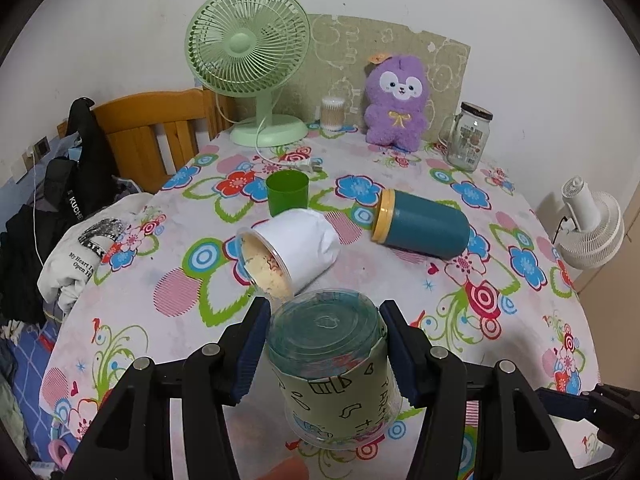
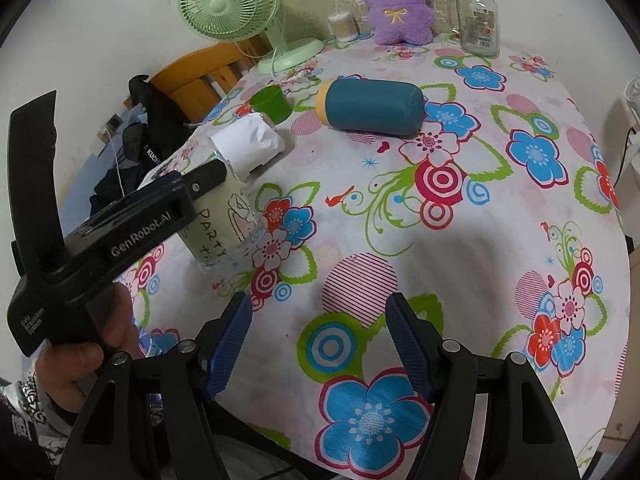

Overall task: Flip cup upside down
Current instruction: 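Lift and rotate the cup with the left gripper, rim turning downward, then lower the inverted cup onto the table and open the left gripper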

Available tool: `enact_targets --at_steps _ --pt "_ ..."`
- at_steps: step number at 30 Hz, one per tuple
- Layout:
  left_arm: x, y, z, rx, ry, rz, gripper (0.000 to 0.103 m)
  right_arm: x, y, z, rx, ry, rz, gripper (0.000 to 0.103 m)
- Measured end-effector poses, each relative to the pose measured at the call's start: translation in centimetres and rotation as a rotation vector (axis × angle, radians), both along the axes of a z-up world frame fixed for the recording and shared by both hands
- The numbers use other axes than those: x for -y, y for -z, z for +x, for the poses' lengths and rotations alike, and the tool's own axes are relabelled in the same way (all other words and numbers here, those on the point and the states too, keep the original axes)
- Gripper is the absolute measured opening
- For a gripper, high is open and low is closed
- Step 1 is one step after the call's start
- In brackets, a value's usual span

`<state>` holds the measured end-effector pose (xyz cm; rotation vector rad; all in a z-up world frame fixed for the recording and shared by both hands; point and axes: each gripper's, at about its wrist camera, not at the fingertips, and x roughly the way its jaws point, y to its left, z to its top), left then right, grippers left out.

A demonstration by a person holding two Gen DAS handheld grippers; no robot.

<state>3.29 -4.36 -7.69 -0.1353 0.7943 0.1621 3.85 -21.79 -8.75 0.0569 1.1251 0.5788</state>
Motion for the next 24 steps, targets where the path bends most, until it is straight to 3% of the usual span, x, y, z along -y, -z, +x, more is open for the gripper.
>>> enact_targets --at_steps 2,9,24 --pt "0.23 0.15 -0.05 -0.004 0.006 0.006 0.059 -0.05 0.03 0.01 0.0 -0.001 -0.002 0.072" --pt "0.49 0.35 -0.14 -0.012 0.013 0.012 0.081 -0.05 0.25 0.0 -0.006 0.0 -0.006 0.072" --pt "0.32 0.12 -0.55 -0.016 0.028 -0.019 0.085 -0.19 0.27 -0.09 -0.004 -0.004 -0.009 0.072"
